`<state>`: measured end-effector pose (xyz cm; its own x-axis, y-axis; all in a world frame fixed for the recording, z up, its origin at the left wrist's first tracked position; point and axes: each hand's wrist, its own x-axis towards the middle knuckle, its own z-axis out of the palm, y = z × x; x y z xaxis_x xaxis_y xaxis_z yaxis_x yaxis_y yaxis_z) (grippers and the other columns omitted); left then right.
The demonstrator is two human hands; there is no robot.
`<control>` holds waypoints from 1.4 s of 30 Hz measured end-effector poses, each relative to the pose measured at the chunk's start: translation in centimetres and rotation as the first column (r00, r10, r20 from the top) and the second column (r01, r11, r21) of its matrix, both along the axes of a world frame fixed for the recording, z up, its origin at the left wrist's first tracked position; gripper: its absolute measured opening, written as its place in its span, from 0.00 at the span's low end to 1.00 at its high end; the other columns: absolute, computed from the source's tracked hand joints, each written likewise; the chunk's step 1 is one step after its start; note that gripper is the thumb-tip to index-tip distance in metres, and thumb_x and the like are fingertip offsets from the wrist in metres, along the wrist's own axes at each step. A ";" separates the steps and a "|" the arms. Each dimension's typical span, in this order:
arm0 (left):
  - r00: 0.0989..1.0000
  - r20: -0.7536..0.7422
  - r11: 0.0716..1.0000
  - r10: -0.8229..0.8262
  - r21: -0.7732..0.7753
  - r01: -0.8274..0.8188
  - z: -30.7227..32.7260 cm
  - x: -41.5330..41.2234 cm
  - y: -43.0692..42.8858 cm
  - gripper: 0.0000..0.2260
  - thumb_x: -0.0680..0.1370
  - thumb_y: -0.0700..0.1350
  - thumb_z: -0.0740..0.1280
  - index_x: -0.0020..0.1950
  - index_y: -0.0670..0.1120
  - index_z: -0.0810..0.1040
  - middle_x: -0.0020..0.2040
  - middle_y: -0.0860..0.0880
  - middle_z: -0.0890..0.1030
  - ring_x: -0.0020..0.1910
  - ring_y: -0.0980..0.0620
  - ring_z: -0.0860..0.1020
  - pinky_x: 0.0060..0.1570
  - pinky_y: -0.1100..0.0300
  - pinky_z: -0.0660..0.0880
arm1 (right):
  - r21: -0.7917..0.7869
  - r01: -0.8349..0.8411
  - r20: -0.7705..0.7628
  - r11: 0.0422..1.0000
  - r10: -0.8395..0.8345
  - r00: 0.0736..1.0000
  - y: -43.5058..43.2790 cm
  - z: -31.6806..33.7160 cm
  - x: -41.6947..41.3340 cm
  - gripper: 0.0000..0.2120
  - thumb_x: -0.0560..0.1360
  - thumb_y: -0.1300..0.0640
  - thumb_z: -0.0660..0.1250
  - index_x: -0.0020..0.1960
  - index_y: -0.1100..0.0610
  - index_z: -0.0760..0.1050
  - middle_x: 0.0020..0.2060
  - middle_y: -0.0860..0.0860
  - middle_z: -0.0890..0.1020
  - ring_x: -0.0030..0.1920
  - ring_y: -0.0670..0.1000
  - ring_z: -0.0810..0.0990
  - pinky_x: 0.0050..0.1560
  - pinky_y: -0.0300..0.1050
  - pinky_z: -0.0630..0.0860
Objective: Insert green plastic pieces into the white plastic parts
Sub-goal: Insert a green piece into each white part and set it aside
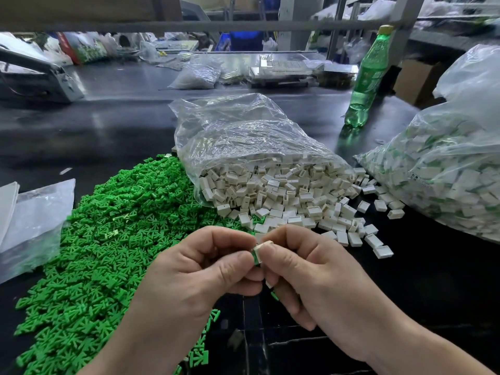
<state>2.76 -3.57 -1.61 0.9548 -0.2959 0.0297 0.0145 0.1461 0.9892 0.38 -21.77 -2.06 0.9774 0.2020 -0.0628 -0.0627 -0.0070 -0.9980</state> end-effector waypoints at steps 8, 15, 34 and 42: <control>0.919 -0.195 0.909 -0.343 -0.314 0.272 0.2 -0.5 -0.4 0.23 0.68 0.53 0.79 0.59 0.43 0.81 0.32 0.43 0.80 0.26 0.49 0.80 0.23 0.60 0.77 | 0.287 -0.180 -0.123 0.941 0.222 0.967 -0.1 0.8 0.0 0.14 0.77 0.52 0.66 0.58 0.57 0.82 0.34 0.53 0.74 0.22 0.45 0.69 0.18 0.35 0.61; 0.852 -0.322 0.857 -0.412 -0.455 0.242 0.1 -0.4 -0.2 0.26 0.65 0.49 0.82 0.57 0.38 0.81 0.32 0.40 0.81 0.26 0.46 0.82 0.22 0.58 0.78 | 0.287 -0.185 -0.140 0.940 0.232 0.962 0.1 0.5 0.1 0.10 0.77 0.52 0.67 0.54 0.52 0.84 0.32 0.50 0.75 0.22 0.44 0.68 0.18 0.34 0.62; 0.950 -0.134 0.851 -0.281 -0.492 0.182 -0.3 -1.1 -1.2 0.20 0.67 0.51 0.79 0.53 0.43 0.84 0.30 0.43 0.80 0.26 0.48 0.81 0.23 0.59 0.78 | 0.430 -0.067 -0.155 0.900 0.147 0.977 1.4 0.9 -0.8 0.08 0.75 0.51 0.69 0.45 0.57 0.79 0.34 0.57 0.72 0.21 0.45 0.66 0.17 0.34 0.60; 0.938 -0.027 0.790 -0.345 -0.549 0.274 -0.6 -1.5 -1.1 0.14 0.78 0.48 0.70 0.60 0.42 0.81 0.35 0.44 0.82 0.32 0.48 0.84 0.32 0.57 0.81 | 0.458 -0.079 -0.110 0.885 0.145 0.983 1.5 1.3 -1.2 0.18 0.76 0.51 0.69 0.53 0.67 0.74 0.31 0.55 0.76 0.22 0.48 0.68 0.19 0.40 0.54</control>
